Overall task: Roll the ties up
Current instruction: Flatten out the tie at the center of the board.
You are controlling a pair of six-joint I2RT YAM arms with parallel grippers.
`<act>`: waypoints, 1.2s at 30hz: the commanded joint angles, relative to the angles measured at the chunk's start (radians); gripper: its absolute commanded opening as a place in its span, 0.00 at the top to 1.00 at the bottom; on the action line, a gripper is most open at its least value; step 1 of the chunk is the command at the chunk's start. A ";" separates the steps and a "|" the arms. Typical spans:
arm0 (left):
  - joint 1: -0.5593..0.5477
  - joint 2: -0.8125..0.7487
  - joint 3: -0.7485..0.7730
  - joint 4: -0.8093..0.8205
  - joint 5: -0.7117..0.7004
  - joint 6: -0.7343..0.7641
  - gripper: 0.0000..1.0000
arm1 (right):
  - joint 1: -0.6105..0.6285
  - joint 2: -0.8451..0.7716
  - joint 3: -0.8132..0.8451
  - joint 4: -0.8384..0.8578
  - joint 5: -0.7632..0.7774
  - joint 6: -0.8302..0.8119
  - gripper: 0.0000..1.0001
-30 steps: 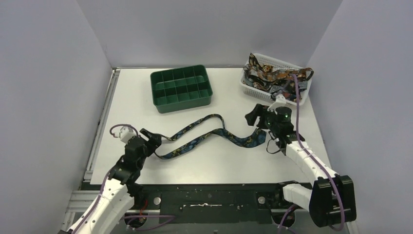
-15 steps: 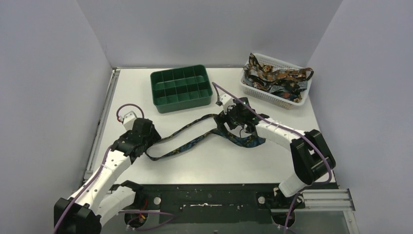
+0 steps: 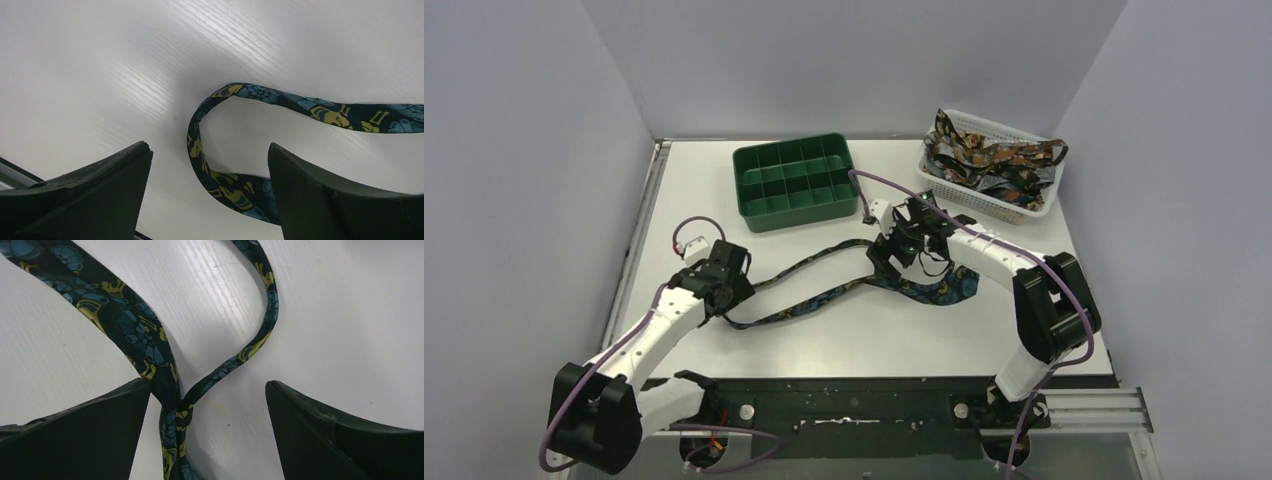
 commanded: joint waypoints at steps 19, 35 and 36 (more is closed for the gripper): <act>0.064 0.251 -0.004 0.201 -0.018 0.088 0.52 | 0.021 -0.020 0.053 -0.135 0.034 -0.030 0.06; 0.072 0.227 -0.012 0.366 0.080 0.166 1.00 | 0.021 0.052 0.017 0.116 0.083 0.007 0.53; 0.072 0.215 -0.014 0.390 0.096 0.167 1.00 | 0.021 0.042 0.003 0.129 0.088 -0.003 0.59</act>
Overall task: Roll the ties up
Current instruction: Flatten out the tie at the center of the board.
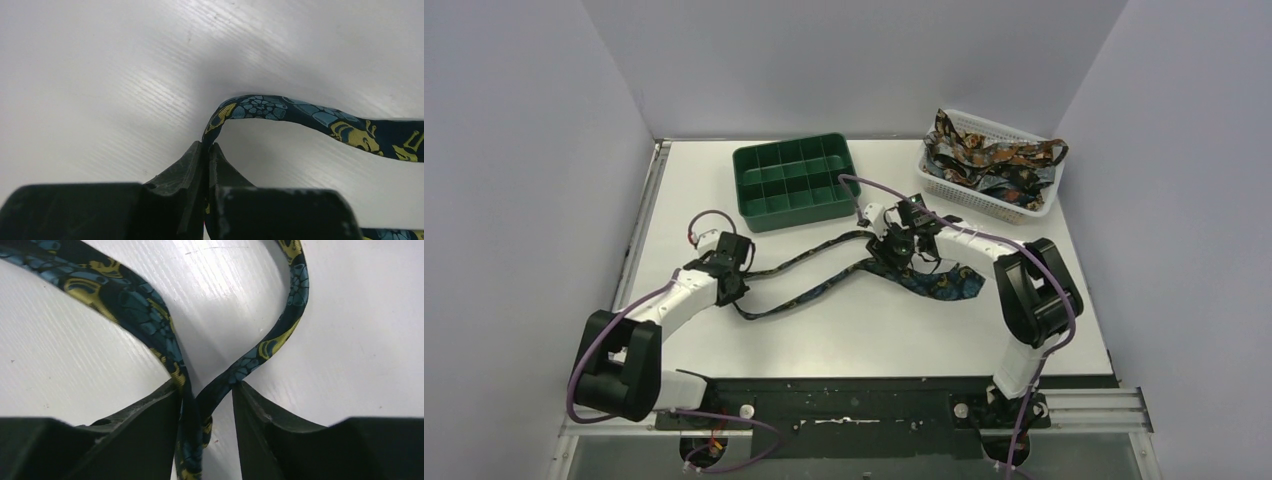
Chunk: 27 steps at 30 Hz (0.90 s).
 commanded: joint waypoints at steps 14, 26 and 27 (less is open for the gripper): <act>0.010 -0.247 -0.078 0.730 0.170 -0.061 1.00 | -0.005 -0.373 -0.310 0.487 0.330 -0.175 1.00; 0.017 -0.557 -0.573 0.744 -0.013 -0.407 0.92 | 0.317 -0.386 -0.616 0.737 0.671 -0.189 0.99; 0.016 -0.587 -0.572 0.686 -0.025 -0.426 0.87 | 0.324 -0.386 -0.616 0.731 0.686 -0.175 0.93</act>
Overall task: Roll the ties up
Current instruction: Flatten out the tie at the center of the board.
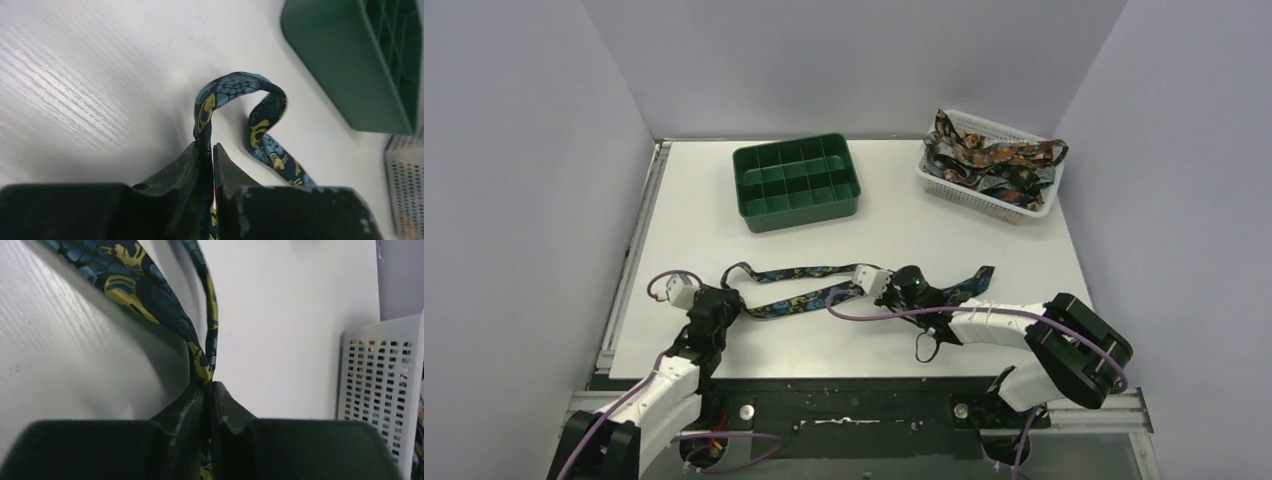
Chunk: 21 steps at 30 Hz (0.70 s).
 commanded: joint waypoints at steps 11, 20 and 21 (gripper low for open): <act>0.010 -0.142 0.228 -0.675 -0.219 -0.214 0.34 | -0.103 -0.286 0.113 -0.051 -0.282 0.399 0.18; 0.029 0.044 0.455 -0.811 -0.248 -0.034 0.20 | -0.048 0.192 0.546 -0.357 -0.410 0.460 0.24; 0.040 0.064 0.467 -0.802 -0.234 0.002 0.20 | -0.019 0.239 0.584 -0.393 -0.380 0.411 0.24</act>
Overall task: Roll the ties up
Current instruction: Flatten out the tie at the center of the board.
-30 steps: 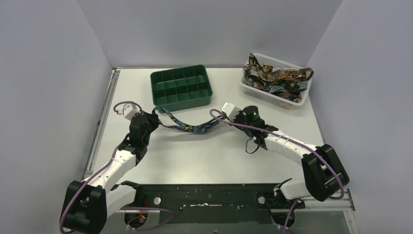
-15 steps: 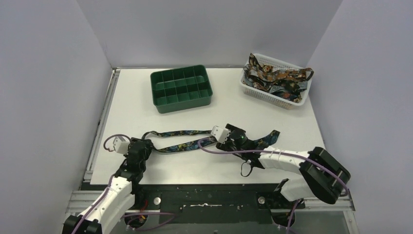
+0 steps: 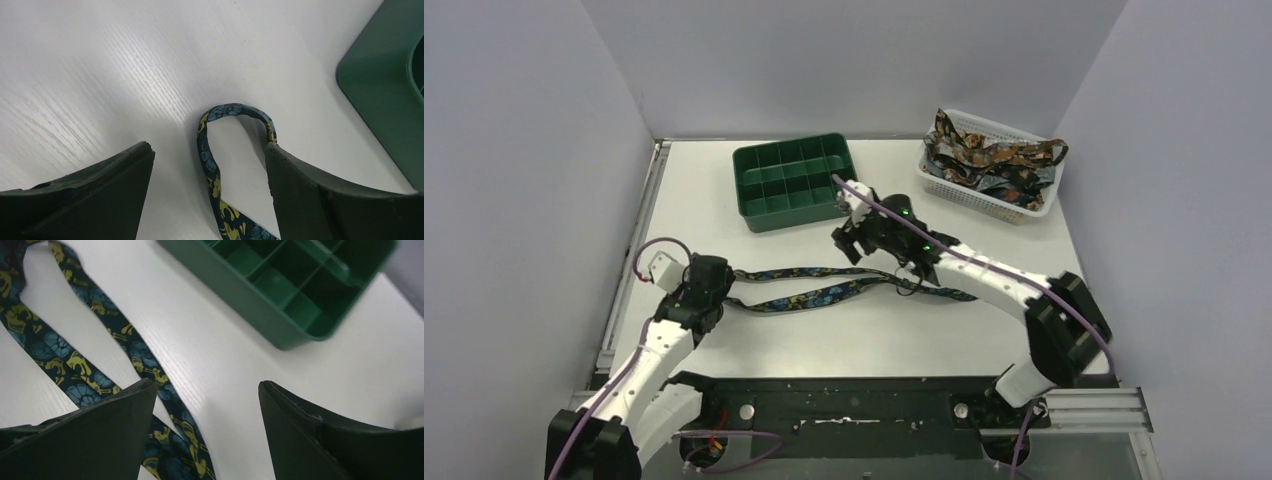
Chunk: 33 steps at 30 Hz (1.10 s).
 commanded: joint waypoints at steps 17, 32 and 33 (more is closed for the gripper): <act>0.177 0.244 0.113 0.138 0.262 0.394 0.28 | 0.108 0.394 0.227 -0.258 0.050 -0.226 0.24; 0.191 0.402 0.160 0.206 0.261 0.464 0.60 | 0.030 0.407 0.180 -0.206 0.053 -0.247 0.46; 0.191 0.407 0.159 0.217 0.272 0.473 0.64 | 0.031 0.405 0.174 -0.192 0.042 -0.252 0.52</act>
